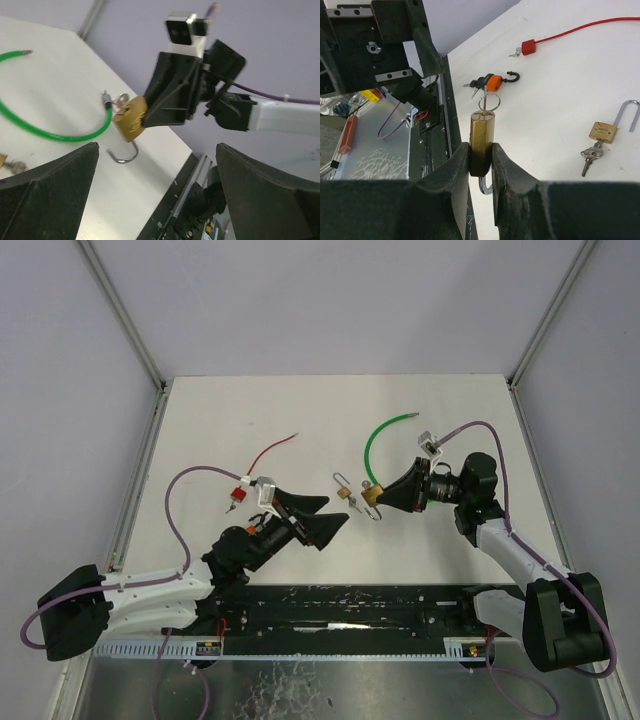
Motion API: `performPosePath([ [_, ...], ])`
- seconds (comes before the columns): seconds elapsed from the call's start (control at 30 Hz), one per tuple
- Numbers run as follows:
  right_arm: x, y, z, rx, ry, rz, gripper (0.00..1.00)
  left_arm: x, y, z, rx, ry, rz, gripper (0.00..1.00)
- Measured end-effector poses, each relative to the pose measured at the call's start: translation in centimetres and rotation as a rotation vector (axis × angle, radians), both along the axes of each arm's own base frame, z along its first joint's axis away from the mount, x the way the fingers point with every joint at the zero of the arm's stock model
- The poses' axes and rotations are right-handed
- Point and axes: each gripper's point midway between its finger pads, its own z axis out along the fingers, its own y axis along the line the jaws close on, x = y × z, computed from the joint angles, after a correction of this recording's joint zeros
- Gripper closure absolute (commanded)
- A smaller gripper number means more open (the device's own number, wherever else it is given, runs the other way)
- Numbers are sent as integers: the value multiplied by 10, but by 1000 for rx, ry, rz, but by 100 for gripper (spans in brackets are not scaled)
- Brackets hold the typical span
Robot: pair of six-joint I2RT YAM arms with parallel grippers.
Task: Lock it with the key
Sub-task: Pick up the lock from the center of the board.
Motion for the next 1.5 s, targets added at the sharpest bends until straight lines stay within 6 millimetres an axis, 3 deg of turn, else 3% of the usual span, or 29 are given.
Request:
performPosePath([
  [0.17,-6,1,1,3,2,35,100,-11,1,19,-23,-120,-105,0],
  [0.33,-9,1,1,5,2,52,100,-3,0,6,-36,-121,-187,1],
  [0.53,-12,1,2,7,2,66,100,-4,-16,-14,-8,-67,-281,14],
  [0.73,-12,1,2,7,3,71,100,16,-31,-21,5,-27,-305,29],
  [1.03,-13,1,2,8,3,76,100,32,-52,-49,12,70,-374,41],
  [1.27,-15,1,2,8,4,84,100,37,-67,-44,-31,71,-428,48],
  [1.5,-16,2,2,9,5,91,100,36,-71,-35,-67,55,-454,62],
])
